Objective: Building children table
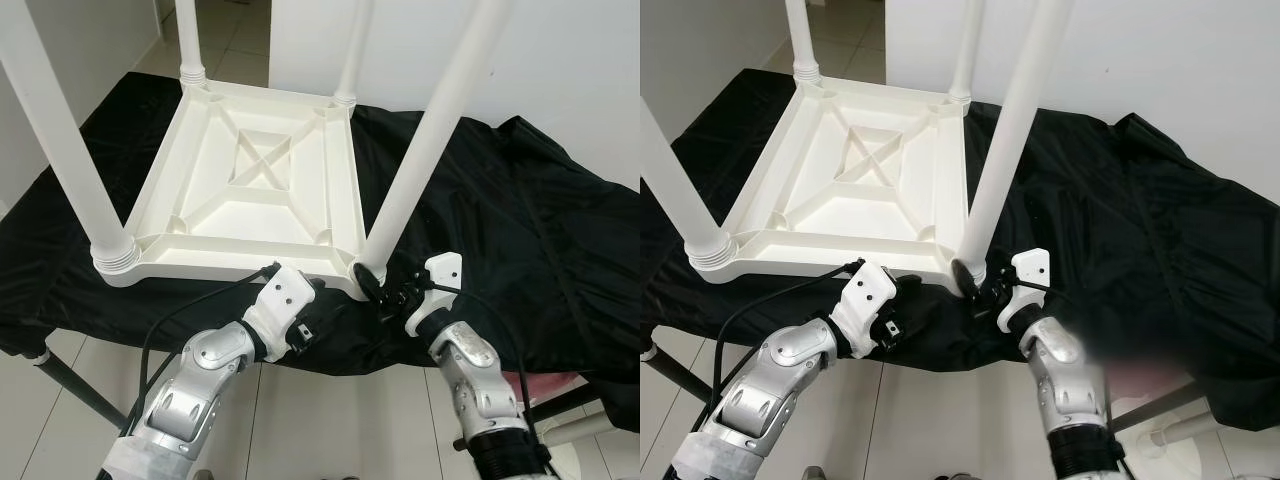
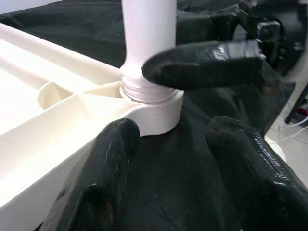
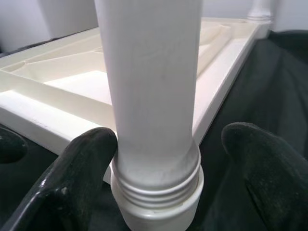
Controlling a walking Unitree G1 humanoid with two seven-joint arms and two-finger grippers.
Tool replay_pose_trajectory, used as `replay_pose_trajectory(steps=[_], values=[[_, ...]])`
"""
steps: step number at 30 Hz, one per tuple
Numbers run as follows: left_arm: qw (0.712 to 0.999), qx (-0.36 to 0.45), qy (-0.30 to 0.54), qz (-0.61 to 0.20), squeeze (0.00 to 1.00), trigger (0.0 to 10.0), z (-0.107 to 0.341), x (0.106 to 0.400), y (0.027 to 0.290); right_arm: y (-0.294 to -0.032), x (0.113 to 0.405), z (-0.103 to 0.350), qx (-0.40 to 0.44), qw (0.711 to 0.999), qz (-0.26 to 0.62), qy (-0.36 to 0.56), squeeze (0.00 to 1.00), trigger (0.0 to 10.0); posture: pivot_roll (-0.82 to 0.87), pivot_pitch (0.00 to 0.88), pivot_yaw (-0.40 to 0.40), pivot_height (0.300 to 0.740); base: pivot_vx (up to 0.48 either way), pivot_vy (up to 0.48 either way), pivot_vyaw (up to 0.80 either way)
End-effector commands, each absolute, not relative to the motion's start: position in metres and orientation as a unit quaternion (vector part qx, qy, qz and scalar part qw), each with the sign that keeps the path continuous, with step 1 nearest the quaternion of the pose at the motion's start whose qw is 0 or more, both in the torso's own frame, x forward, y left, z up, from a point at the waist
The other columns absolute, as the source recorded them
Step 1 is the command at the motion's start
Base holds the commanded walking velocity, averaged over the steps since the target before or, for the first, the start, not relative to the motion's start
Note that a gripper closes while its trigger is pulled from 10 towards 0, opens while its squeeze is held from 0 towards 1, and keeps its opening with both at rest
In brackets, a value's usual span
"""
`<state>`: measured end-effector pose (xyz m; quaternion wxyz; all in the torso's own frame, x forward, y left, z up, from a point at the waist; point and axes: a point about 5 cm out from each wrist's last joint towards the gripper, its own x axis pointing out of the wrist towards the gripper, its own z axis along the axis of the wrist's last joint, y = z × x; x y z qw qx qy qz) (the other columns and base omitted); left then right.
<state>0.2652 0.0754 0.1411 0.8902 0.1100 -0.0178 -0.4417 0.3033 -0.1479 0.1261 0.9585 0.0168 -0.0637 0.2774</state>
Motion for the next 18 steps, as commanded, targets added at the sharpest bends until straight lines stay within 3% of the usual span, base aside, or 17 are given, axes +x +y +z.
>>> replay_pose_trajectory(steps=[1,7,12,13,14,16,17,18], values=[[0.886,0.109,-0.017,-0.451,0.0,10.0,0.141,0.264,0.073,-0.149,0.311,0.131,0.007,0.95,0.304,-0.069,0.0,10.0,0.07,0.069,-0.113,0.74,0.0,0.0,0.0],[0.886,0.109,-0.018,-0.451,0.0,10.0,0.142,0.265,0.072,-0.147,0.32,0.134,-0.005,0.94,0.334,-0.068,0.0,10.0,0.07,0.071,-0.112,0.74,0.0,0.0,0.0],[0.888,0.111,-0.02,-0.447,0.0,10.0,0.144,0.267,0.074,-0.13,0.333,0.136,-0.028,0.922,0.381,-0.057,0.0,10.0,0.08,0.073,-0.111,0.74,0.0,0.0,0.0],[0.888,0.111,-0.02,-0.445,0.0,10.0,0.144,0.268,0.075,-0.126,0.334,0.134,-0.033,0.918,0.393,-0.052,0.0,9.5,0.09,0.073,-0.111,0.74,0.0,0.0,0.0],[0.889,0.112,-0.021,-0.443,0.0,10.0,0.144,0.268,0.076,-0.124,0.335,0.133,-0.036,0.914,0.4,-0.049,0.0,5.6,0.09,0.073,-0.113,0.74,0.0,0.0,0.0],[0.889,0.112,-0.021,-0.443,0.0,10.0,0.144,0.268,0.076,-0.124,0.335,0.133,-0.036,0.914,0.4,-0.049,0.0,5.6,0.09,0.073,-0.113,0.74,0.0,0.0,0.0],[0.89,0.113,-0.021,-0.441,0.0,10.0,0.145,0.268,0.077,-0.123,0.335,0.131,-0.04,0.912,0.405,-0.045,0.0,1.8,0.09,0.073,-0.113,0.74,0.0,0.0,0.0],[0.89,0.113,-0.021,-0.441,0.0,10.0,0.145,0.268,0.077,-0.123,0.335,0.131,-0.04,0.912,0.405,-0.045,0.0,1.8,0.09,0.073,-0.113,0.74,0.0,0.0,0.0]])
